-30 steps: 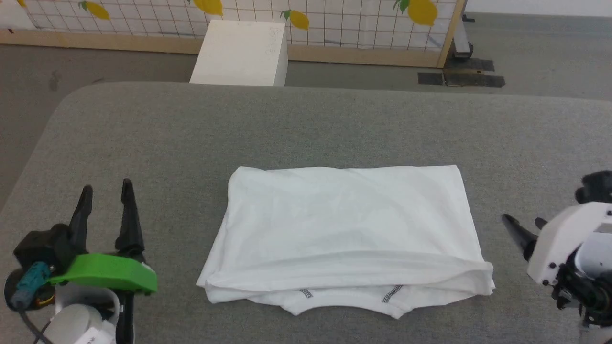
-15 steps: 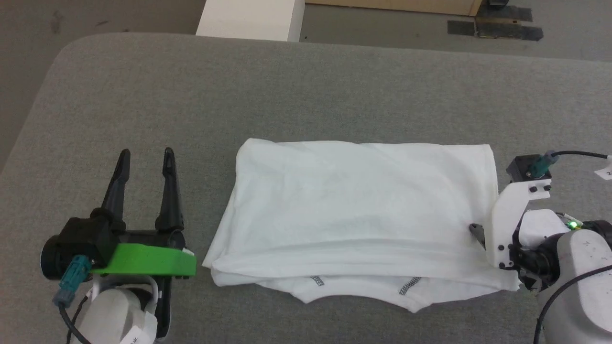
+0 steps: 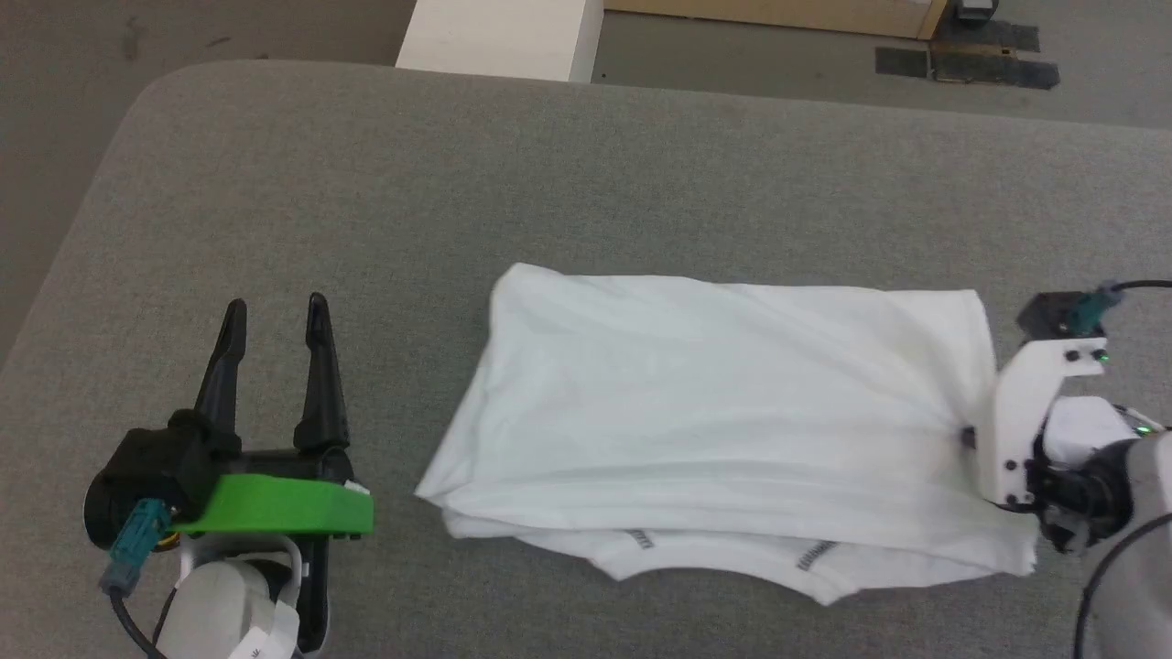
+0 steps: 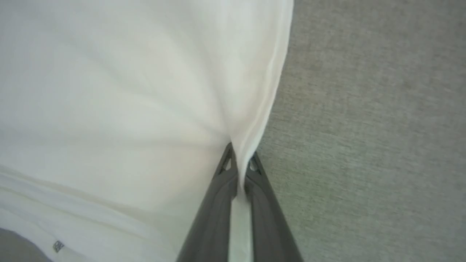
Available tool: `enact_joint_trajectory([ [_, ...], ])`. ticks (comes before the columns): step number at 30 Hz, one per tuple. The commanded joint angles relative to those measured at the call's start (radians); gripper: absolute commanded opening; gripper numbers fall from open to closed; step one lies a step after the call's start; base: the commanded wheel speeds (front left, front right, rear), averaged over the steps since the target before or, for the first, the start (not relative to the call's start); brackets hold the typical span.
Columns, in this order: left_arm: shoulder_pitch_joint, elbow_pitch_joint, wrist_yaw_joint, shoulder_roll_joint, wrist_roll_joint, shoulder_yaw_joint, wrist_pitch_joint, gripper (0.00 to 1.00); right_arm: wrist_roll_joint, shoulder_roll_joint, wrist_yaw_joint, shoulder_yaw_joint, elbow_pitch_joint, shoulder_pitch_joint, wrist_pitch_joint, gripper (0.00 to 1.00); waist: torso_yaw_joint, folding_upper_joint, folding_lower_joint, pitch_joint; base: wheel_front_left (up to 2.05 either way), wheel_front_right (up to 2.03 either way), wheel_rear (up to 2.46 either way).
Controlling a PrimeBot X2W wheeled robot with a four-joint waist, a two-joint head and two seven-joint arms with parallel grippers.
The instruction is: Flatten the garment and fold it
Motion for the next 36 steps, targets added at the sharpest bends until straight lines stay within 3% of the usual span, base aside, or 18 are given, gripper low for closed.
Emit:
enact_joint_trajectory([
  [1, 0.013, 0.003, -0.011, -0.011, 0.018, 0.011, -0.005, 1.0, -0.012, -0.042, -0.002, -0.034, 0.006, 0.037, 0.014, 0.0, -0.01, 0.0, 0.0, -0.014, 0.0, 0.0, 0.0],
  [6, 0.026, 0.012, -0.038, -0.038, 0.041, 0.036, -0.005, 1.0, -0.072, -0.108, -0.002, -0.163, -0.015, 0.06, 0.024, 0.0, -0.018, 0.0, 0.0, -0.028, 0.0, 0.0, 0.0],
  [13, 0.028, 0.023, -0.065, -0.066, 0.061, 0.051, -0.005, 1.0, -0.161, -0.112, -0.002, -0.285, -0.017, 0.065, 0.023, 0.0, -0.014, 0.0, 0.0, -0.036, 0.0, 0.0, 0.0],
  [19, 0.046, 0.029, -0.079, -0.077, 0.077, 0.07, -0.005, 1.0, -0.134, -0.154, -0.002, -0.151, -0.126, 0.069, 0.099, 0.0, -0.024, 0.0, 0.0, -0.066, 0.0, 0.0, 0.0],
  [26, 0.08, 0.037, -0.088, -0.093, 0.081, 0.082, -0.005, 1.0, 0.044, -0.211, -0.002, 0.039, -0.386, 0.098, 0.235, 0.0, -0.032, 0.0, 0.0, -0.117, 0.0, 0.0, 0.0],
  [32, 0.085, 0.044, -0.097, -0.104, 0.078, 0.073, -0.005, 1.0, 0.136, -0.177, -0.002, 0.169, -0.51, 0.092, 0.286, 0.0, -0.019, 0.0, 0.0, -0.137, 0.0, 0.0, 0.0],
  [36, 0.089, 0.048, -0.102, -0.107, 0.076, 0.071, -0.005, 1.0, 0.148, -0.111, -0.002, 0.235, -0.489, 0.071, 0.253, 0.0, -0.004, 0.0, 0.0, -0.143, 0.0, 0.0, 0.0],
])
